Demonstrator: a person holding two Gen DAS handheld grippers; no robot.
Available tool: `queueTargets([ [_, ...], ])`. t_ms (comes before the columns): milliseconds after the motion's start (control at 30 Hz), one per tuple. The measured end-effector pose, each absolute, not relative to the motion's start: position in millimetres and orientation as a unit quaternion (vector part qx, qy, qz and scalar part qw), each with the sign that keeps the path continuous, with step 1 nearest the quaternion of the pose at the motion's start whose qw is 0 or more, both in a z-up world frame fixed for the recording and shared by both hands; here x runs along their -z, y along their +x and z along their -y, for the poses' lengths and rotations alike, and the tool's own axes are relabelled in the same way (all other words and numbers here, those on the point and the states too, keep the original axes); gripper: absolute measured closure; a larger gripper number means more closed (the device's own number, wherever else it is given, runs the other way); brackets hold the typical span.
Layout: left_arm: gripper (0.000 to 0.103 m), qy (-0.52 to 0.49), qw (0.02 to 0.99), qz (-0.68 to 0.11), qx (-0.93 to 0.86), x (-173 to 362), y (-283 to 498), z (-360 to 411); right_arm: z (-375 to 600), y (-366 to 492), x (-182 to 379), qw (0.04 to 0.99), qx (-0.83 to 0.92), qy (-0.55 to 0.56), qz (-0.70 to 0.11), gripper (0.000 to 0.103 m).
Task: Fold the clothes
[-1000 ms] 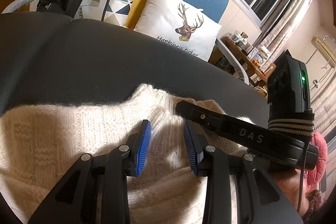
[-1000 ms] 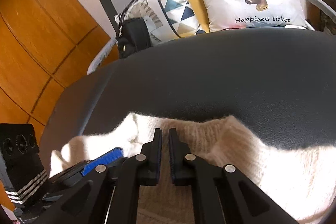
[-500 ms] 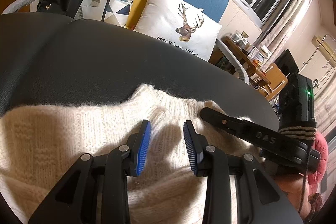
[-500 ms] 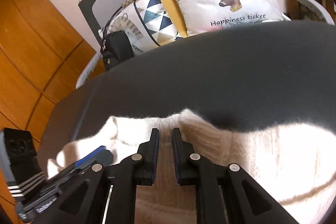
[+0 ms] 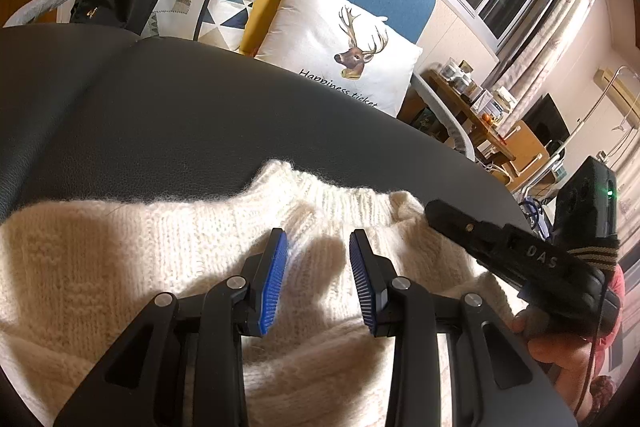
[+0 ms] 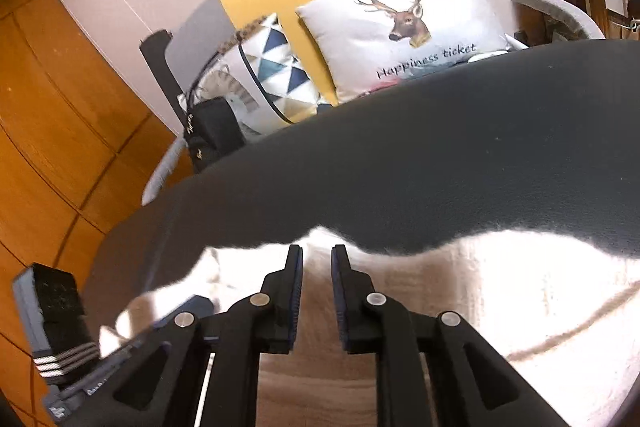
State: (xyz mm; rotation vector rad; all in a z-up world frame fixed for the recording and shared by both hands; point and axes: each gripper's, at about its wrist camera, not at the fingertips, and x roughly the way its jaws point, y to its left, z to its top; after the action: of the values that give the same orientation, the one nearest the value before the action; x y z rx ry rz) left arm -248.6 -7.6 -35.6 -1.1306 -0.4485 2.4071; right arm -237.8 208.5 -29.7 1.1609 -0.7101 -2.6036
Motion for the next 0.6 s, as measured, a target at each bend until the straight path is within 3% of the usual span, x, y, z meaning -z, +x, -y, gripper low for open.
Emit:
queueTargets([
  [267,0.068,-0.408,0.22,0.161,-0.871,37,-248,9,-184,-257,34,0.077,0.886,0.43,0.155,0.09],
  [500,0.068,-0.41,0.223,0.166,-0.868,37,-249,9,-228,-212,11,0.084,0.882,0.374,0.274,0.088],
  [600,0.062,-0.412,0.231,0.167,-0.865,33,-246,9,-241,-167,-12,0.049,0.897,0.347,0.27,0.086],
])
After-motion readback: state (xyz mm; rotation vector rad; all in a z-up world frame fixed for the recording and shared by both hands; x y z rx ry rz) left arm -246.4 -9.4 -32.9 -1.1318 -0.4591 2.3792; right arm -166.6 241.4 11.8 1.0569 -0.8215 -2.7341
